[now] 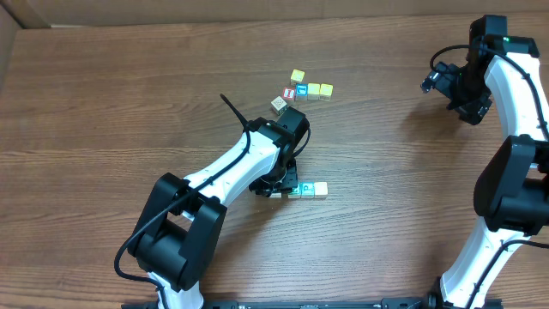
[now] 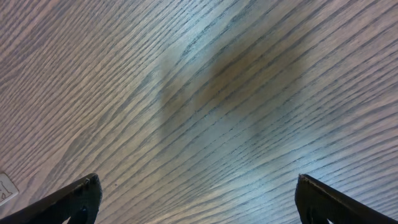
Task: Flip 5 blocks
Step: 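Carry the M block with the left gripper beside the Z block, then set the M block down left of the Z block and release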
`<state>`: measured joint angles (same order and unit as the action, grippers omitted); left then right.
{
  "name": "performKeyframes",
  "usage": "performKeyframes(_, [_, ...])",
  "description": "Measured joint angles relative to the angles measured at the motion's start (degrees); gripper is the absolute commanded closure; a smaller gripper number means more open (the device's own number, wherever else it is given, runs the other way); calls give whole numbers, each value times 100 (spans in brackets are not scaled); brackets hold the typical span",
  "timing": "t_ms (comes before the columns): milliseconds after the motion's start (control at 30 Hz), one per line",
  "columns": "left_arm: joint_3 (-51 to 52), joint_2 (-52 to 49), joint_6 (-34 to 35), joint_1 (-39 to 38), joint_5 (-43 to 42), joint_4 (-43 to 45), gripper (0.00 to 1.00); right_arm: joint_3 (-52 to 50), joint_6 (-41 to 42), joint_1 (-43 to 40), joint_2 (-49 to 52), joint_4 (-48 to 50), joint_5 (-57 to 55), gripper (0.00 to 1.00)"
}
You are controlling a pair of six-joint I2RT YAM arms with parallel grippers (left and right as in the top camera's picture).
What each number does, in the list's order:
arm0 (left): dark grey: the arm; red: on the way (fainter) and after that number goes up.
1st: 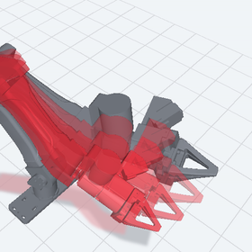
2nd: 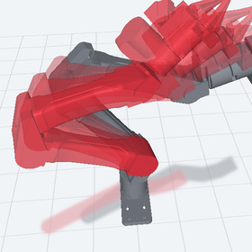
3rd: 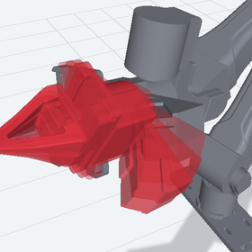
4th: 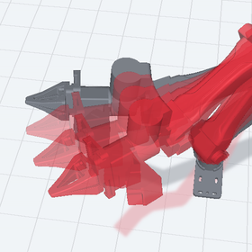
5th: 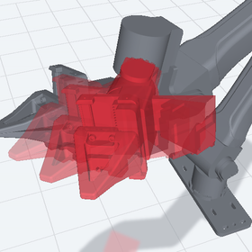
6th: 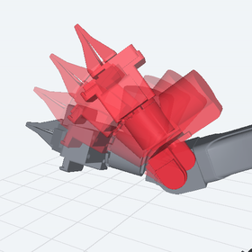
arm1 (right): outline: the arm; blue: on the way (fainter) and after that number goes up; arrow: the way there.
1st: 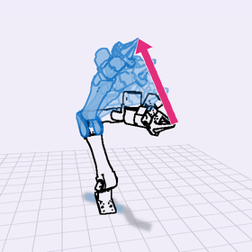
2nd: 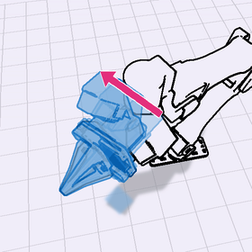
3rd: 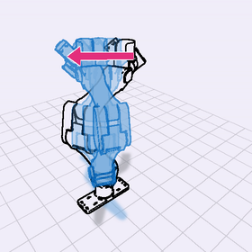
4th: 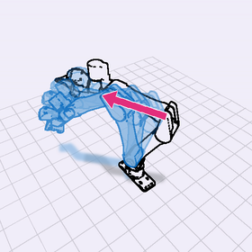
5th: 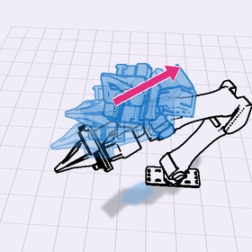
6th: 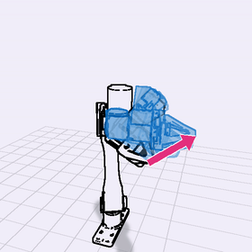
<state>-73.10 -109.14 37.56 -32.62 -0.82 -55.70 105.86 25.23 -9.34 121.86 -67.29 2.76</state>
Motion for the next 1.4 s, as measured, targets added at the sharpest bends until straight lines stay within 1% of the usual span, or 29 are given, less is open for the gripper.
performKeyframes(200, [-94,0,-44,238,-31,-59,66,0,-4,0,0,0,0,0])
performKeyframes(267, [-271,0,-114,413,-116,-129,67,0,-2,0,0,0,0,0])
performKeyframes(400, [-813,0,-245,675,-249,-356,66,0,-4,0,0,-2,0,0])
performKeyframes(467, [-1132,0,-323,778,-262,-463,76,0,0,0,0,-2,2,0])
performKeyframes(500, [-1215,0,-341,807,-262,-503,90,0,0,0,0,-2,0,0])
performKeyframes(533, [-1266,0,-350,833,-262,-557,96,0,0,0,0,-2,0,0])
performKeyframes(700, [-1257,0,-382,876,-79,-883,96,0,0,0,0,-4,2,0])
performKeyframes(800, [-988,0,-374,872,-15,-522,96,0,0,0,0,-4,2,0])
performKeyframes(967, [-210,0,-337,844,-7,363,96,0,0,0,0,-4,0,0])
performKeyframes(1033, [22,-2,-339,824,-74,592,96,0,-2,0,0,4,0,0])
performKeyframes(1133, [214,-4,-337,785,-306,695,96,0,0,0,0,-4,0,0])
performKeyframes(1400, [221,-2,-341,748,-675,710,96,0,-2,0,0,-2,0,0])
